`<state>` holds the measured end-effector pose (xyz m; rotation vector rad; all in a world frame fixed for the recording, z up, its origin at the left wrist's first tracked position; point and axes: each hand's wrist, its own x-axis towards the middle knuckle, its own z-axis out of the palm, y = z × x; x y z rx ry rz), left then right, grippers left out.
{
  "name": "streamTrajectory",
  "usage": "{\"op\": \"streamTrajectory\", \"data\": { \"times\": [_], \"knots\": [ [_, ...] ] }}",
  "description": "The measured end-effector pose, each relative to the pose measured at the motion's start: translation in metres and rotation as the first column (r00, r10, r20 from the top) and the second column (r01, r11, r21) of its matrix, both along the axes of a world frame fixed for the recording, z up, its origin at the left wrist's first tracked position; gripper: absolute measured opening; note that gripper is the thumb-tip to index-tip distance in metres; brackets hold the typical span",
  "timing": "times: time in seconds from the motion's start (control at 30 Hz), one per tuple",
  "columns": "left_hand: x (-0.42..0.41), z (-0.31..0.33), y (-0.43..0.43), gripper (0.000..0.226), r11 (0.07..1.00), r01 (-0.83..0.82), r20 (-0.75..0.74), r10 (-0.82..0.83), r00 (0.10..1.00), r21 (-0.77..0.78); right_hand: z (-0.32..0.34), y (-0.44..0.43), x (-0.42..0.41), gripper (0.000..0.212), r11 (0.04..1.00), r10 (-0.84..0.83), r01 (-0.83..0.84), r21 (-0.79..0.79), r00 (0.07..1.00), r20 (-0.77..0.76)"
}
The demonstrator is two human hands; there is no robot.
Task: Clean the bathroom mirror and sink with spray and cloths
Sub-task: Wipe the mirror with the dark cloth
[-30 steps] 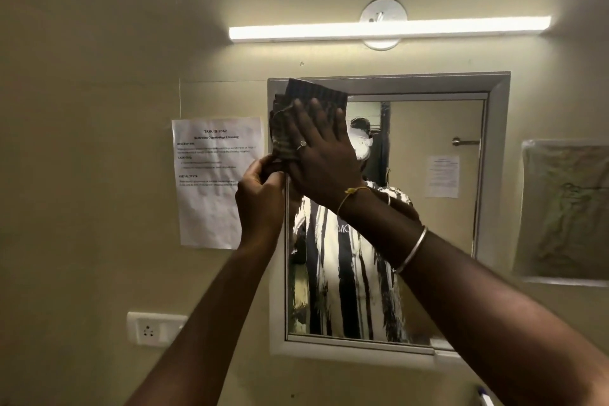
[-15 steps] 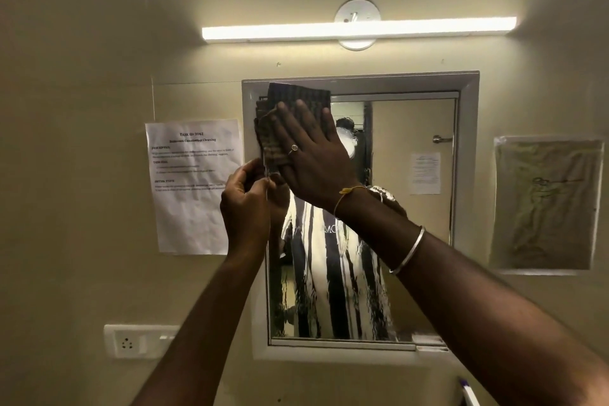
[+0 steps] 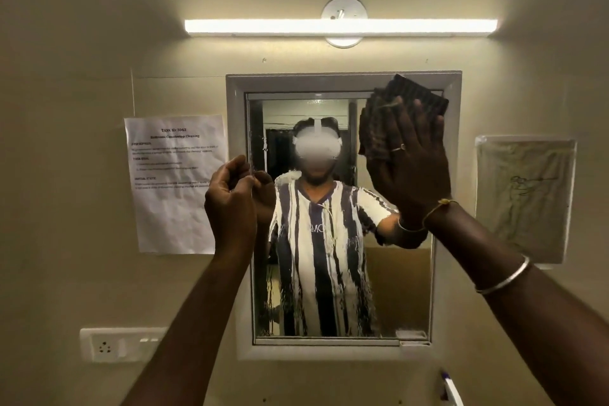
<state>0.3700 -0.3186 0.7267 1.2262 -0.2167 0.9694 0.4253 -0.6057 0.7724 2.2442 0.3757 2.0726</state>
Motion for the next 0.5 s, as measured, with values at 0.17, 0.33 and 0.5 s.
{"op": "streamTrajectory", "data": {
  "times": [0.17,0.33,0.5],
  "knots": [
    [0.001,-0.002,-0.001,0.038,1.0,-0.002,0.009,0.002,1.0,-0.01,-0.005,-0.005,0.0,0.074,0.998,0.024,-0.024,0.05,1.0,0.01],
    [0.0,-0.002,0.004,0.035,0.999,0.034,0.025,-0.033,0.999,-0.022,-0.013,0.024,0.002,0.077,0.981,0.038,-0.033,0.191,0.999,-0.02],
    [-0.002,-0.006,0.009,0.033,0.996,0.084,0.054,-0.081,0.995,-0.041,-0.023,0.079,0.004,0.078,0.994,0.085,-0.079,0.071,0.992,-0.094]
  ]
}}
